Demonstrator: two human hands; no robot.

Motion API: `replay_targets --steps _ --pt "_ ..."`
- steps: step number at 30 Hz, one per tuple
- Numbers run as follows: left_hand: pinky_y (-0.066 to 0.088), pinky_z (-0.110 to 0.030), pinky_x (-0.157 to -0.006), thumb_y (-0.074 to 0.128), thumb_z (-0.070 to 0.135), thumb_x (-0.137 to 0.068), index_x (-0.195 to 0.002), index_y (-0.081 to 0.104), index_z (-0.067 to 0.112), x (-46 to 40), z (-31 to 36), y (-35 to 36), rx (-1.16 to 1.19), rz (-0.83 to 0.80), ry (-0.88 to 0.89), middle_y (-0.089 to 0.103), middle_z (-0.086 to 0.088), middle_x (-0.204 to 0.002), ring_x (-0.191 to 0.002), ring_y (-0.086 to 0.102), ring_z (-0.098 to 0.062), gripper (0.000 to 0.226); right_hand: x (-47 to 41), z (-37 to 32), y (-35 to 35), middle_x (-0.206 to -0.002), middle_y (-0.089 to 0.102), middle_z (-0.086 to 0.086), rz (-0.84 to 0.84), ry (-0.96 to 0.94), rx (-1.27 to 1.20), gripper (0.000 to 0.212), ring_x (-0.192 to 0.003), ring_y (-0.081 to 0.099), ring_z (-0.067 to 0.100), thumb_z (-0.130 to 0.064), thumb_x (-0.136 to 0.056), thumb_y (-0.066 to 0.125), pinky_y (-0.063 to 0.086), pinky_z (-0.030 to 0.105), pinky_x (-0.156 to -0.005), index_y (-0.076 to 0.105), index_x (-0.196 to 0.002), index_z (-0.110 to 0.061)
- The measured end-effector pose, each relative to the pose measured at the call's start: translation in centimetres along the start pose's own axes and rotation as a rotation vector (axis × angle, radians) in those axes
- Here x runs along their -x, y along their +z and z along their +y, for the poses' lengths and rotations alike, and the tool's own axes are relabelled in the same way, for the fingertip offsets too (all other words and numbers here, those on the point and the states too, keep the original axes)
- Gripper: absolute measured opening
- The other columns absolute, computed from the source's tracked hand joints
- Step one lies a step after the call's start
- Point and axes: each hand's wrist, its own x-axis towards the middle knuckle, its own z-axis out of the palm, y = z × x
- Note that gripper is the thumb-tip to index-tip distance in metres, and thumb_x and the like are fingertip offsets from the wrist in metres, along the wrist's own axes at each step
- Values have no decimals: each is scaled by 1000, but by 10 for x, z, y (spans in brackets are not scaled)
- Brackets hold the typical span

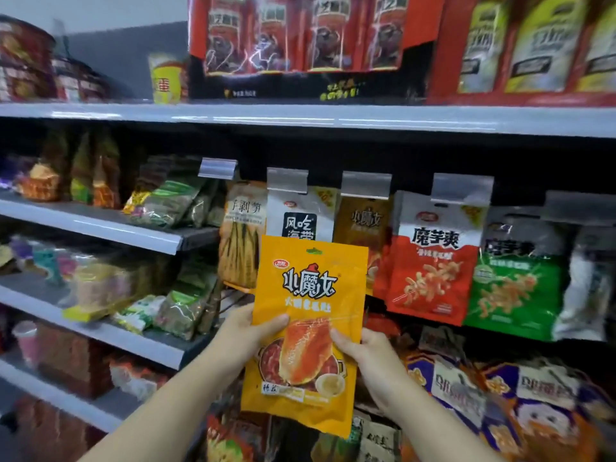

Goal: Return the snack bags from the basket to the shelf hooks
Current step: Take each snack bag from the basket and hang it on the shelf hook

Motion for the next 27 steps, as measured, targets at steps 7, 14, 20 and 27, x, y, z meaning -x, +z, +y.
replay_targets --steps 7,14,20,27 --pt "53 -51 -92 69 19 -84 -105 71 14 -54 -1 6 60 -201 -65 76 -8 -101 -92 73 -29 22 -10 -3 0 -95 77 -2 233 -55 -5 15 -89 73 18 -28 -88 65 55 40 -87 74 -97 -19" --pt "53 -51 -92 64 17 -91 -107 68 11 -109 25 38 84 -297 -111 77 -9 -94 -88 74 -31 18 -41 -23 -17 -91 77 -7 493 -139 33 10 -87 72 14 -29 -89 66 57 41 -84 72 -93 -23" --pt "52 -50 -92 61 22 -92 -108 68 11 -139 48 55 177 -308 -36 76 -10 -99 -91 73 -30 20 -66 -49 -40 -90 75 -9 534 -295 112 12 -79 70 2 -31 -91 62 53 16 -64 69 -96 -23" --pt "51 -54 -93 60 28 -93 -105 70 9 -163 55 68 215 -303 -45 75 -14 -101 -93 72 -34 25 -94 -53 -55 -83 74 -16 539 -315 69 10 -73 68 -6 -27 -93 60 53 16 -63 69 -94 -24"
